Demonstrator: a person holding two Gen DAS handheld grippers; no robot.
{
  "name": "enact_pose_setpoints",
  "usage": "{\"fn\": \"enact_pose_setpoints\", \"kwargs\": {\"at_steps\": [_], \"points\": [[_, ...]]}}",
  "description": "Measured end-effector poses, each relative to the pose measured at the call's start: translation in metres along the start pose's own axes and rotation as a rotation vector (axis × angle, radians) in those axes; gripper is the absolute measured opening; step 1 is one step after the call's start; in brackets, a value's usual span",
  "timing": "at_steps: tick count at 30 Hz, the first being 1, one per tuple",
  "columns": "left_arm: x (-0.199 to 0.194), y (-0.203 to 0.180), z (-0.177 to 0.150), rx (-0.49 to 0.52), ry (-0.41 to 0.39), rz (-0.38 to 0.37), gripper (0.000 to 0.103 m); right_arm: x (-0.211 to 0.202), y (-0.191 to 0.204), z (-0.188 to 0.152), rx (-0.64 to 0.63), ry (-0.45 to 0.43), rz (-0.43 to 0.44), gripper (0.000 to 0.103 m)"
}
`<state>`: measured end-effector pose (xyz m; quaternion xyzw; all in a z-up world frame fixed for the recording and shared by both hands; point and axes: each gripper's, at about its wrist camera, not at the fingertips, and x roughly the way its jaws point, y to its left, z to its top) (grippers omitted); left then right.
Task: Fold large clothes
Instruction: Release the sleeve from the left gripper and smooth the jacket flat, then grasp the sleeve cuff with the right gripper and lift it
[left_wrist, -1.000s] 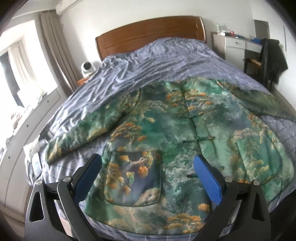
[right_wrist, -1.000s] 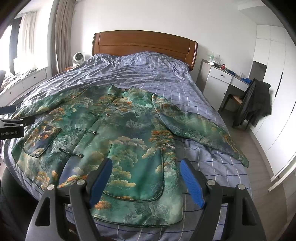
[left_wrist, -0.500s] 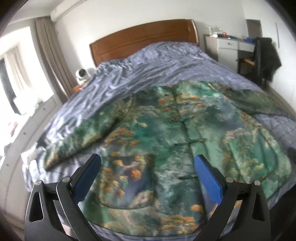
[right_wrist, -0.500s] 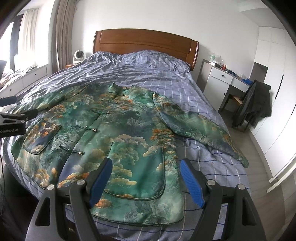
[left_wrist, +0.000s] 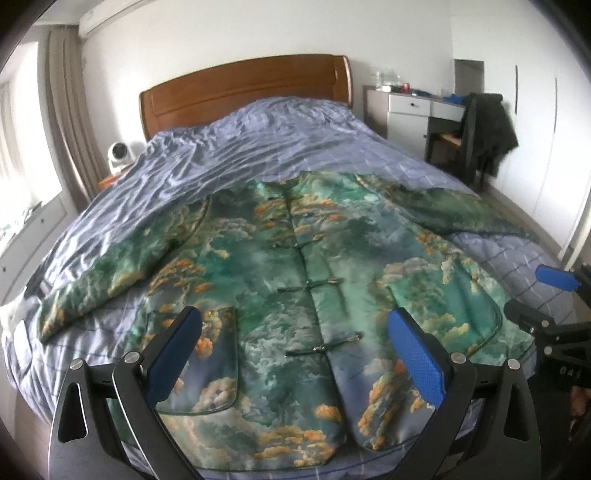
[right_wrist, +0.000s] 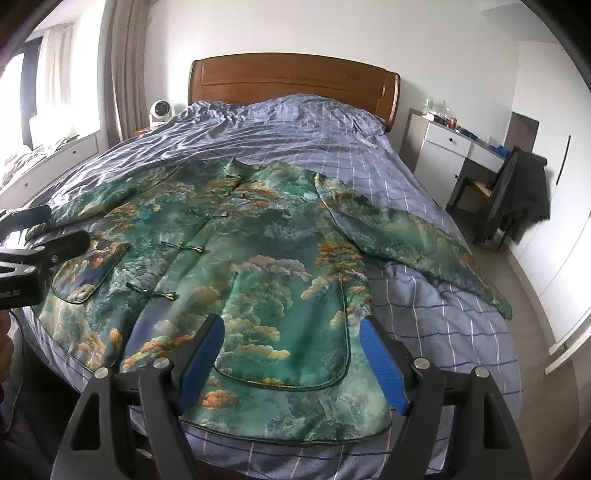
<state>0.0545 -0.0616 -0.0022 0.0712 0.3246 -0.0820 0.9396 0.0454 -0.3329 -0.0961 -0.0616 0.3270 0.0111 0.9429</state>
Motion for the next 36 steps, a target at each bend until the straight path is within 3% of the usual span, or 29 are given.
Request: {"fn": "enact_pose_setpoints", "kwargs": {"at_steps": [12, 19, 21, 25, 28, 32, 33, 36], "points": [[0.025, 0.012, -0.009, -0.079, 0.112, -0.065, 0.101, 0.015, -0.048, -0.007, 0.130, 0.030, -0.048, 0.077], [0.022, 0.016, -0.013, -0.028, 0.100, -0.019, 0.102, 0.047, -0.141, -0.006, 0.269, 0.004, -0.099, 0.077], [0.021, 0.019, -0.013, -0.028, 0.099, -0.015, 0.102, 0.065, -0.184, -0.008, 0.359, 0.008, -0.109, 0.077], [0.020, 0.031, -0.015, -0.083, 0.103, -0.044, 0.102, 0.116, -0.297, -0.027, 0.732, 0.031, -0.076, 0.077], [0.022, 0.039, -0.016, -0.115, 0.116, -0.046, 0.102, 0.147, -0.352, -0.043, 0.957, 0.002, -0.030, 0.077], [0.021, 0.046, -0.016, -0.120, 0.118, -0.001, 0.102, 0.175, -0.391, -0.058, 1.215, -0.046, 0.000, 0.077], [0.022, 0.047, -0.017, -0.121, 0.117, 0.005, 0.102, 0.180, -0.397, -0.060, 1.259, -0.054, -0.008, 0.071], [0.022, 0.050, -0.020, -0.114, 0.124, 0.037, 0.102, 0.191, -0.406, -0.060, 1.310, -0.054, -0.064, 0.019]]}}
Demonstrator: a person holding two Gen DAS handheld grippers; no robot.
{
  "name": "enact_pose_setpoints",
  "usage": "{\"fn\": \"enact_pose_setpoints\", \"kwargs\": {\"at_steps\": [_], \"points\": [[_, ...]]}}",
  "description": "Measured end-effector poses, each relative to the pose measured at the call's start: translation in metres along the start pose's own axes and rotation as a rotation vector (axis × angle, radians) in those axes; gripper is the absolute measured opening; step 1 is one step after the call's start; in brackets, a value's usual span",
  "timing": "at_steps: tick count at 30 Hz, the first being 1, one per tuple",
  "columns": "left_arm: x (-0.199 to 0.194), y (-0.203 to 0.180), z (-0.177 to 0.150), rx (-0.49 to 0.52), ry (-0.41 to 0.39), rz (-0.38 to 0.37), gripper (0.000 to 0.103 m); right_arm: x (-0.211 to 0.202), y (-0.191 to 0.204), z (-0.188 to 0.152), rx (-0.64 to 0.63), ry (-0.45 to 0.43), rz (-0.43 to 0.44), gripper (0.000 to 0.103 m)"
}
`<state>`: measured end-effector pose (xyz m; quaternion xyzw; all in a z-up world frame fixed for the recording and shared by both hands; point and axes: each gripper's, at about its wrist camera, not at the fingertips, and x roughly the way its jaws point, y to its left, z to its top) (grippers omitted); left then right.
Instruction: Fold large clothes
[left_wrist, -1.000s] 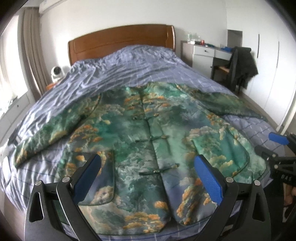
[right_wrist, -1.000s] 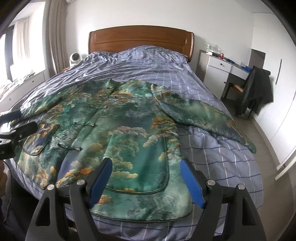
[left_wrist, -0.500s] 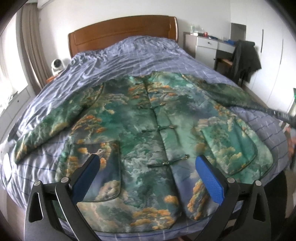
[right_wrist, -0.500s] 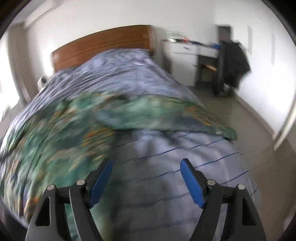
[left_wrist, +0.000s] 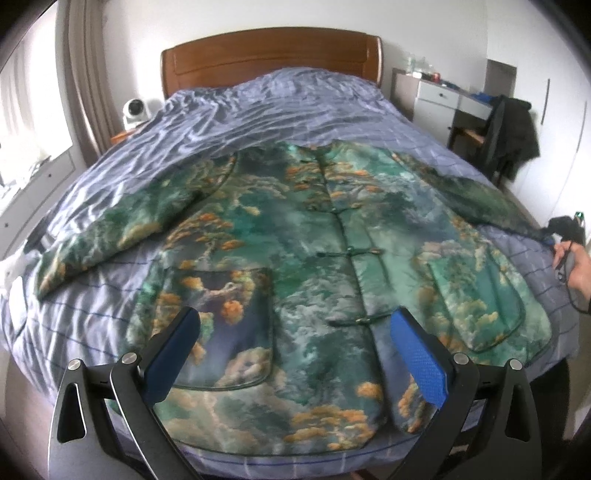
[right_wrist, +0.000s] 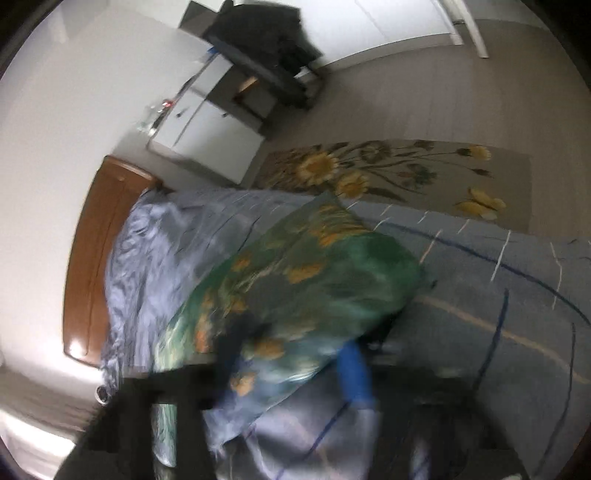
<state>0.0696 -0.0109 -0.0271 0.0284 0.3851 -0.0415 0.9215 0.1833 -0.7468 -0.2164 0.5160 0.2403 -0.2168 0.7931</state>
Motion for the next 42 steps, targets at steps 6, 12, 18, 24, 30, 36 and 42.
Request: {"fn": "enact_pose_setpoints", "kwargs": {"at_steps": [6, 12, 18, 24, 30, 36, 42], "points": [[0.010, 0.006, -0.007, -0.006, 0.031, 0.047, 0.102, -0.042, 0.078, -0.026, -0.385, -0.136, -0.005, 0.011], [0.011, 0.005, -0.006, -0.029, 0.033, 0.031, 0.102, -0.101, 0.201, -0.112, -0.835, -0.187, 0.199, 0.010], [0.010, 0.008, -0.011, -0.019, 0.033, 0.044, 0.102, -0.101, 0.280, -0.238, -1.133, -0.038, 0.352, 0.010], [0.019, 0.018, -0.014, -0.030, 0.062, 0.033, 0.102, -0.048, 0.277, -0.336, -1.270, 0.156, 0.299, 0.010], [0.039, 0.012, 0.003, -0.069, 0.101, -0.162, 0.102, -0.033, 0.227, -0.386, -1.405, 0.385, 0.229, 0.061], [0.094, -0.037, 0.057, -0.077, 0.199, -0.470, 0.101, -0.095, 0.198, -0.374, -1.370, 0.345, 0.318, 0.074], [0.180, -0.097, 0.082, -0.054, 0.371, -0.461, 0.057, -0.134, 0.173, -0.351, -1.276, 0.288, 0.341, 0.074]]}}
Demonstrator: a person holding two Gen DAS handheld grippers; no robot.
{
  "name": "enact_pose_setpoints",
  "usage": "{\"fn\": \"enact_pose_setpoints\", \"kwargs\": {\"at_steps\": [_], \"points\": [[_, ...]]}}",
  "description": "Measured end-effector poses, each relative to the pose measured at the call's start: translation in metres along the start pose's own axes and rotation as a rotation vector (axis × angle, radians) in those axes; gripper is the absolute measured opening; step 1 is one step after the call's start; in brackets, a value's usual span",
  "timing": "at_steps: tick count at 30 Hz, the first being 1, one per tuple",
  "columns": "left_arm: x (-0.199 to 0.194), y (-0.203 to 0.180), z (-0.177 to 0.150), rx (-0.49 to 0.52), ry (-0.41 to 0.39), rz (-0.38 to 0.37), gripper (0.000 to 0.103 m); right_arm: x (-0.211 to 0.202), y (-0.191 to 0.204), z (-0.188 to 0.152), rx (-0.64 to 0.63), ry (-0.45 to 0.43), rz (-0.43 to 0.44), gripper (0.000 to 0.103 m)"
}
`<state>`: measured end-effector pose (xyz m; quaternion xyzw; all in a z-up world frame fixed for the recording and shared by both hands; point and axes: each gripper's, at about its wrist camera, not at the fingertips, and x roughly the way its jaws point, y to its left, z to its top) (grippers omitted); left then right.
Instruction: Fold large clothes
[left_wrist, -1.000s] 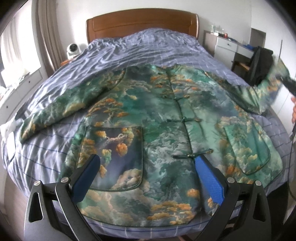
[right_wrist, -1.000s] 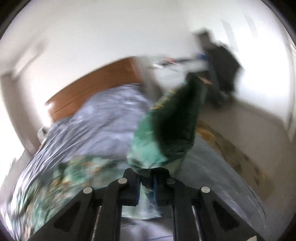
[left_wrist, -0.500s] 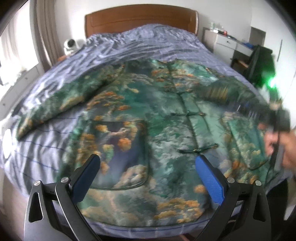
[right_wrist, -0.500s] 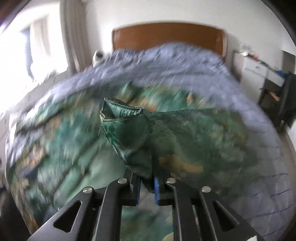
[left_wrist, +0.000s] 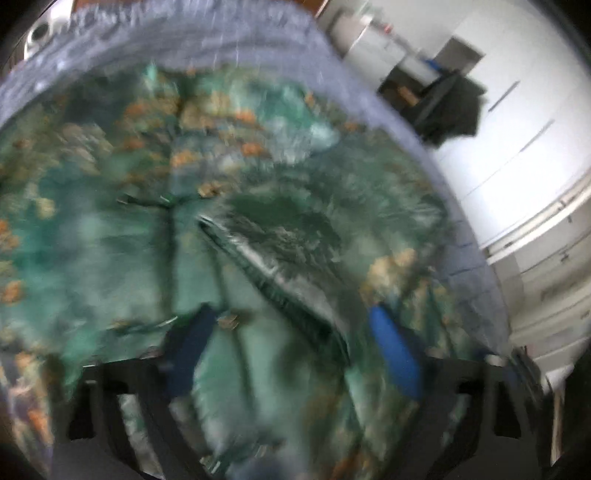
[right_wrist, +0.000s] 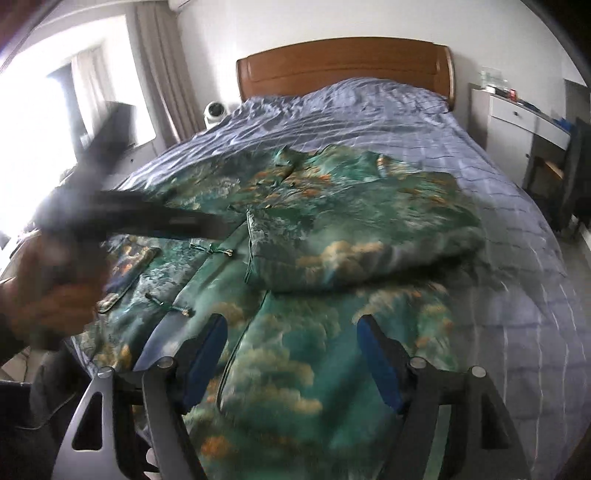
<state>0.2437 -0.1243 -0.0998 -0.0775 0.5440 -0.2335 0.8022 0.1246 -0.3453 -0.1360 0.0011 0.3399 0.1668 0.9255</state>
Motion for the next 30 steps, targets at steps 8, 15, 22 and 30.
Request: {"fn": "enact_pose_setpoints", "kwargs": {"at_steps": [8, 15, 22, 30], "points": [[-0.021, -0.027, 0.037, 0.090, -0.053, 0.116, 0.007, -0.039, -0.030, -0.006, 0.035, -0.063, -0.057, 0.074], [-0.027, 0.026, 0.090, 0.043, -0.132, 0.238, 0.017, -0.021, -0.099, 0.070, -0.067, -0.100, -0.251, 0.074], [0.004, 0.052, 0.079, -0.008, -0.113, 0.290, 0.062, 0.071, -0.143, 0.149, 0.097, -0.022, -0.103, 0.074], [0.056, 0.057, 0.073, 0.056, -0.062, 0.396, 0.054, 0.219, -0.143, 0.131, 0.146, 0.296, -0.118, 0.076]]}}
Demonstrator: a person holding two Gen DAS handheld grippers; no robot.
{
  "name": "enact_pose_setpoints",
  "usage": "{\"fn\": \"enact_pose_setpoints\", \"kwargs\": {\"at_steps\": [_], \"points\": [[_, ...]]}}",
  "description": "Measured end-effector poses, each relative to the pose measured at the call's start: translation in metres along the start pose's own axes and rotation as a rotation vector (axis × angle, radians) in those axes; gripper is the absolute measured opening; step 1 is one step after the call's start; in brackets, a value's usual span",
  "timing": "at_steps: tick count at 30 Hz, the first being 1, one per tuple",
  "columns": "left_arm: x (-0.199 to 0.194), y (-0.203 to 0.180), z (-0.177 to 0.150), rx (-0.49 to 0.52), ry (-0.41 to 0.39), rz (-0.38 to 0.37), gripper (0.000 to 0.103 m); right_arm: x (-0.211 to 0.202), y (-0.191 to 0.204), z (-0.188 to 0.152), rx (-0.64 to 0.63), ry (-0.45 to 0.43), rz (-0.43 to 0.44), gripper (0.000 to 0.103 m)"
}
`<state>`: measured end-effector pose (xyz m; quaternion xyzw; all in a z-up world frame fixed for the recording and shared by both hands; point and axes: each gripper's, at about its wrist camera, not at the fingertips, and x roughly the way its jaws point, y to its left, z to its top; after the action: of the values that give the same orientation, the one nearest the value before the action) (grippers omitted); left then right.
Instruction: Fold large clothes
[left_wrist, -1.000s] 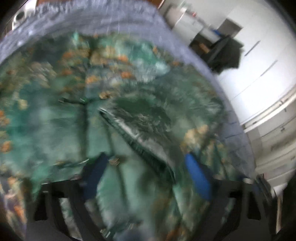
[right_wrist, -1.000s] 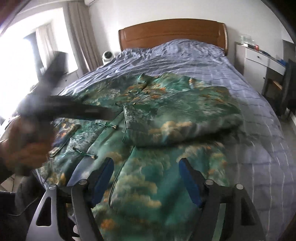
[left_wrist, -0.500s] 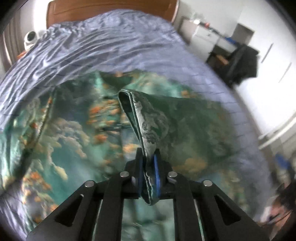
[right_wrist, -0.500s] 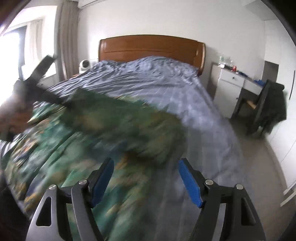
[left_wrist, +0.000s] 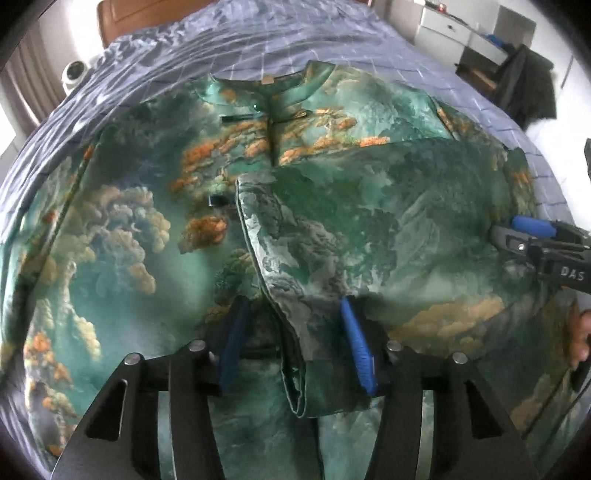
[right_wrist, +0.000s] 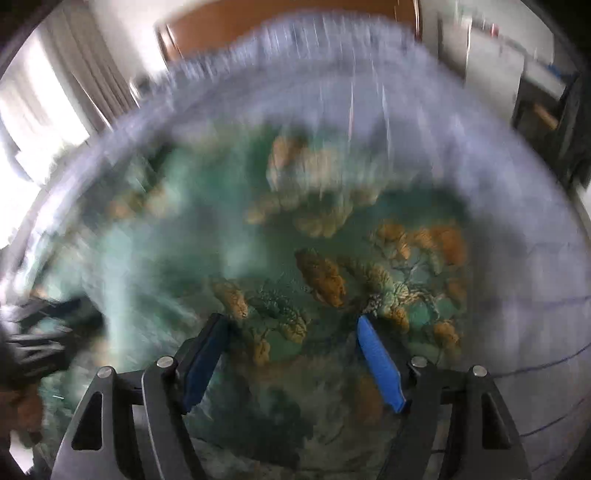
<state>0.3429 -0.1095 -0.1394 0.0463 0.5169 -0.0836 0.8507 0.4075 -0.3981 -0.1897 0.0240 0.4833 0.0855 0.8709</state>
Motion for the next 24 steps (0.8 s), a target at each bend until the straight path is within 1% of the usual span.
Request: {"fn": "enact_pose_setpoints", "kwargs": {"at_steps": [2, 4, 5, 6, 8, 9, 10, 11, 14, 16, 17, 20, 24], "points": [[-0.005, -0.001, -0.003, 0.017, -0.022, 0.006, 0.055, 0.005, 0.004, 0.000, -0.007, -0.006, -0.022, 0.076], [-0.015, -0.002, -0.006, 0.025, -0.034, 0.015, 0.060, 0.000, 0.004, 0.000, 0.016, 0.003, -0.026, 0.076], [-0.025, -0.002, -0.011, 0.026, -0.045, 0.019, 0.066, -0.006, 0.006, 0.000, 0.012, 0.000, -0.039, 0.076], [-0.035, -0.002, -0.016, 0.028, -0.063, 0.019, 0.072, -0.015, 0.011, -0.002, -0.002, -0.012, -0.063, 0.076], [-0.057, -0.004, -0.028, 0.029, -0.103, 0.022, 0.079, -0.048, 0.027, -0.013, -0.036, -0.070, -0.133, 0.076], [-0.069, -0.004, -0.037, 0.025, -0.128, 0.025, 0.083, -0.060, 0.031, -0.017, -0.038, -0.099, -0.145, 0.076], [-0.083, -0.005, -0.047, 0.018, -0.153, 0.024, 0.084, -0.082, 0.041, -0.027, -0.035, -0.139, -0.165, 0.079], [-0.097, -0.006, -0.057, 0.008, -0.174, 0.016, 0.086, -0.095, 0.046, -0.032, -0.031, -0.156, -0.174, 0.080], [-0.121, -0.013, -0.075, -0.002, -0.212, 0.020, 0.089, -0.138, 0.069, -0.059, -0.024, -0.217, -0.229, 0.082], [-0.139, -0.020, -0.087, 0.010, -0.230, 0.032, 0.089, -0.160, 0.086, -0.075, -0.040, -0.254, -0.271, 0.082], [-0.144, -0.022, -0.087, 0.020, -0.235, 0.036, 0.089, -0.172, 0.091, -0.084, -0.053, -0.272, -0.288, 0.082], [-0.159, -0.029, -0.090, 0.038, -0.260, 0.050, 0.089, -0.199, 0.108, -0.095, -0.088, -0.317, -0.327, 0.082], [-0.180, -0.029, -0.093, 0.036, -0.302, 0.044, 0.089, -0.230, 0.122, -0.107, -0.083, -0.367, -0.368, 0.082]]}}
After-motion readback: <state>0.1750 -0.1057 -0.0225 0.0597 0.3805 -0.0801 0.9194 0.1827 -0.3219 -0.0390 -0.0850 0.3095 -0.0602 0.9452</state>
